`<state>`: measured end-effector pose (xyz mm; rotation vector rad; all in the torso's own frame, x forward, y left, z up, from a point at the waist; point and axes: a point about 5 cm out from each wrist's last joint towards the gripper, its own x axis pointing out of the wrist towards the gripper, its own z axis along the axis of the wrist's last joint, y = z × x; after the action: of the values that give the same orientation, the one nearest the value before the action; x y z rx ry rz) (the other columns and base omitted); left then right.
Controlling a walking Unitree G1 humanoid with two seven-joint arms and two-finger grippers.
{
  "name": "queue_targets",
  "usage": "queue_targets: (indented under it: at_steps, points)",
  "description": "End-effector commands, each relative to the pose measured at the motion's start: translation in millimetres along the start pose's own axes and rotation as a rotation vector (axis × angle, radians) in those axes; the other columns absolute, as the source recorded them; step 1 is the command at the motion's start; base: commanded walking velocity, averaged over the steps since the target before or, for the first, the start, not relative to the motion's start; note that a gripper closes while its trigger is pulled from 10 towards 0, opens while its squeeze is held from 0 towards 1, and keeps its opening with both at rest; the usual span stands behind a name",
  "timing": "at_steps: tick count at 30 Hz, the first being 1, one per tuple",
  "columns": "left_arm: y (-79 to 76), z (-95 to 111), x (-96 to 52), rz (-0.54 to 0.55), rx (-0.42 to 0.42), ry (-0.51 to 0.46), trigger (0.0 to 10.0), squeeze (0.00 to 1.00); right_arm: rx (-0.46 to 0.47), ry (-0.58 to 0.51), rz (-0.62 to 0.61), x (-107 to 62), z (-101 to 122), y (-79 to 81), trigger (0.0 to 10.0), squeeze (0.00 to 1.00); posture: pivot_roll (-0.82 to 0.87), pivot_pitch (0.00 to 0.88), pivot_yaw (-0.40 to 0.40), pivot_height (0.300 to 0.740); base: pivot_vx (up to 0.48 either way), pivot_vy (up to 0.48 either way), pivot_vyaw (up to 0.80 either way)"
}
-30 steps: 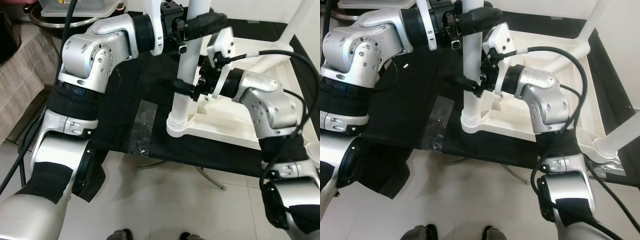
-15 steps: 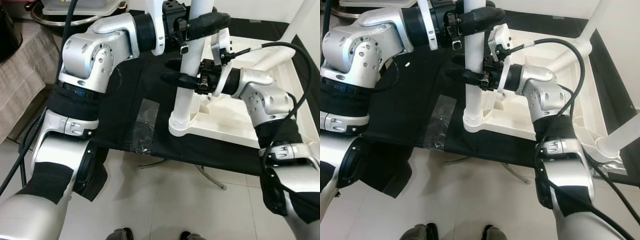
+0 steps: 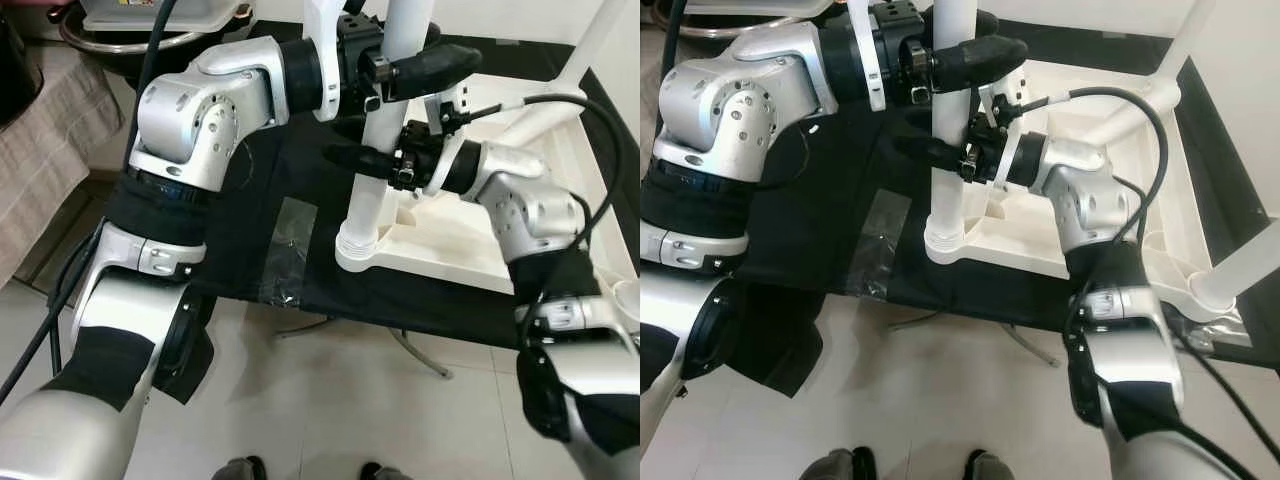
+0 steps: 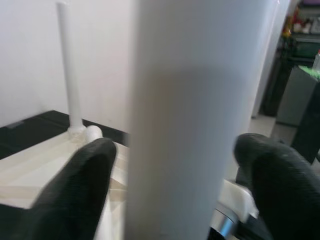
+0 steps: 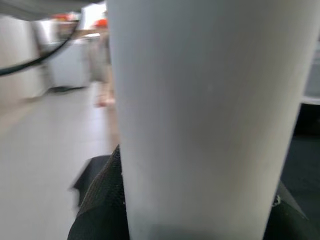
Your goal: Building children table
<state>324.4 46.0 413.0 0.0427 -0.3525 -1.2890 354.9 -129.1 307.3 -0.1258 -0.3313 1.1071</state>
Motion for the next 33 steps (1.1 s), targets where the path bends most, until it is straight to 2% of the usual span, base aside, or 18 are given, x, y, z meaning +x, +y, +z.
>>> queue_targets:
  at_steps: [1, 2, 3, 4, 6, 7, 8, 9, 10, 12, 13, 15, 19, 26, 27, 29, 32, 33]
  points:
    - [0.4, 1.5, -5.6, 0.005, -0.004, -0.009, 10.0, 1.00, 0.055, 0.045, -0.024, -1.1, -19.0, 4.6, 0.0, 0.00, -0.01, 0.198, 0.026, 0.740, 0.000, 0.000, 0.00]
    - [4.2, 6.6, -19.0, 0.035, -0.007, -0.024, 10.0, 0.00, 0.074, 0.054, -0.209, -1.8, -30.1, 14.2, 0.0, 0.00, -0.02, 0.204, 0.015, 0.740, 0.000, 0.000, 0.00]
    - [4.2, 6.6, -19.0, 0.035, -0.007, -0.024, 10.0, 0.00, 0.074, 0.054, -0.209, -1.8, -30.1, 14.2, 0.0, 0.00, -0.02, 0.204, 0.015, 0.740, 0.000, 0.000, 0.00]
    - [5.8, 9.2, -27.5, 0.059, -0.004, -0.031, 10.0, 0.00, 0.033, 0.131, -0.468, -4.8, -44.5, 19.3, 0.0, 0.00, -0.02, 0.207, 0.013, 0.740, 0.000, 0.000, 0.00]
    - [5.8, 9.2, -27.5, 0.059, -0.004, -0.031, 10.0, 0.00, 0.033, 0.131, -0.468, -4.8, -44.5, 19.3, 0.0, 0.00, -0.02, 0.207, 0.013, 0.740, 0.000, 0.000, 0.00]
    - [6.6, 10.7, -33.1, 0.074, -0.001, -0.036, 10.0, 0.00, -0.008, 0.179, -0.660, -10.1, -52.3, 22.9, 0.0, 0.00, -0.02, 0.209, 0.013, 0.740, 0.000, 0.000, 0.00]
    - [8.5, 8.0, -45.5, 0.108, -0.017, -0.035, 10.0, 0.00, 0.031, 0.229, -0.749, -5.8, -71.7, 51.2, 0.0, 0.00, -0.01, 0.221, 0.023, 0.740, 0.000, 0.000, 0.00]
    - [9.3, 3.9, -55.2, 0.132, -0.029, -0.028, 10.0, 0.00, 0.079, 0.252, -0.789, -1.7, -82.0, 70.9, 0.0, 0.00, -0.02, 0.218, 0.023, 0.740, 0.000, 0.000, 0.00]
    - [9.5, -0.7, -62.6, 0.151, -0.037, -0.016, 10.0, 0.00, 0.114, 0.250, -0.788, 2.9, -85.3, 81.7, 0.0, 0.00, -0.02, 0.212, 0.025, 0.740, 0.000, 0.000, 0.00]
    - [9.5, -0.7, -62.6, 0.151, -0.037, -0.016, 10.0, 0.00, 0.114, 0.250, -0.788, 2.9, -85.3, 81.7, 0.0, 0.00, -0.02, 0.212, 0.025, 0.740, 0.000, 0.000, 0.00]
    - [9.2, -6.4, -69.2, 0.167, -0.047, -0.003, 10.0, 0.00, 0.136, 0.240, -0.788, 7.3, -84.7, 85.2, 0.0, 0.00, -0.02, 0.215, 0.023, 0.740, 0.000, 0.000, 0.00]
    - [8.4, -15.6, -78.9, 0.203, -0.071, 0.015, 10.0, 0.00, 0.134, 0.227, -0.792, 12.7, -80.0, 80.9, 0.0, 0.00, -0.02, 0.211, 0.020, 0.740, 0.000, 0.000, 0.00]
    - [7.2, -20.0, -83.1, 0.218, -0.082, 0.023, 10.0, 0.00, 0.138, 0.226, -0.797, 14.2, -78.6, 80.4, 0.0, 0.00, -0.02, 0.213, 0.017, 0.740, 0.000, 0.000, 0.00]
    - [-4.3, -43.1, -106.3, 0.292, -0.125, 0.061, 10.0, 0.00, 0.130, 0.225, -0.848, 16.3, -69.7, 80.2, 0.0, 0.00, -0.01, 0.211, 0.009, 0.740, 0.000, 0.000, 0.00]
    - [-5.3, -48.1, -112.8, 0.319, -0.128, 0.071, 10.0, 0.00, 0.124, 0.216, -0.853, 16.5, -66.5, 79.5, 10.0, 0.00, -0.01, 0.212, 0.011, 0.740, 0.000, 0.000, 0.00]
    - [-5.9, -51.4, -116.9, 0.337, -0.129, 0.077, 10.0, 0.00, 0.121, 0.210, -0.854, 16.6, -64.4, 78.9, 10.0, 0.00, -0.01, 0.211, 0.011, 0.740, 0.000, 0.000, 0.00]
    - [-7.1, -62.4, -130.7, 0.410, -0.132, 0.083, 10.0, 0.00, 0.122, 0.154, -0.802, 18.2, -55.1, 73.4, 10.0, 0.00, -0.01, 0.213, 0.010, 0.740, 0.000, 0.000, 0.00]
    - [-7.1, -62.4, -130.7, 0.410, -0.132, 0.083, 10.0, 0.00, 0.122, 0.154, -0.802, 18.2, -55.1, 73.4, 10.0, 0.00, -0.01, 0.213, 0.010, 0.740, 0.000, 0.000, 0.00]
